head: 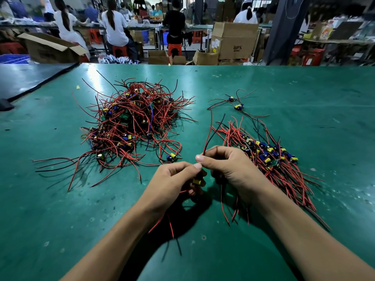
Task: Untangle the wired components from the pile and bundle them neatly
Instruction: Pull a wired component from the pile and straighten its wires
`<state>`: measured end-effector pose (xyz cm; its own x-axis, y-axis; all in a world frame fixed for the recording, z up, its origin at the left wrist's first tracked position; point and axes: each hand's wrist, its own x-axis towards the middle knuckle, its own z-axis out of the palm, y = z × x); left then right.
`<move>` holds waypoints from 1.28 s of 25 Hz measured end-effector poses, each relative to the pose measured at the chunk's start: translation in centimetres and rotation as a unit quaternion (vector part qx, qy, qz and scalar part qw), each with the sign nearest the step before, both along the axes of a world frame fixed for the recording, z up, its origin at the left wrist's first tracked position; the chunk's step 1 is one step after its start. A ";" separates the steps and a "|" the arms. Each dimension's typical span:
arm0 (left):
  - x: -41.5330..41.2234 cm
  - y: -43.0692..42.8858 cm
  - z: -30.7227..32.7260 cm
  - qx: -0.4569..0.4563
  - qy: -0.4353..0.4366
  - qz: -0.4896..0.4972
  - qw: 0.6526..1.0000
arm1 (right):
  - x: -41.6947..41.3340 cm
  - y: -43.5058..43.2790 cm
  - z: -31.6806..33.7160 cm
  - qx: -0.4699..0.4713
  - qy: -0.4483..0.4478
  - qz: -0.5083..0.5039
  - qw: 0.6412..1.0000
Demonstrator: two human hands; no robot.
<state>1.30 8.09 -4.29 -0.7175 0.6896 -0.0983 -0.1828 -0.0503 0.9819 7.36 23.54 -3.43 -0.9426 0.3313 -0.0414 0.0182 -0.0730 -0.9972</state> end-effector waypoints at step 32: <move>0.2 0.8 0.1 -0.035 0.028 0.023 0.999 | -0.7 -0.3 -1.2 0.255 0.064 -0.216 0.940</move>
<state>1.45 8.87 -4.20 -0.7537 0.6489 -0.1041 -0.1267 0.0119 0.9919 6.69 23.28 -4.61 -0.7023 0.6301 0.3314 -0.0267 0.4419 -0.8967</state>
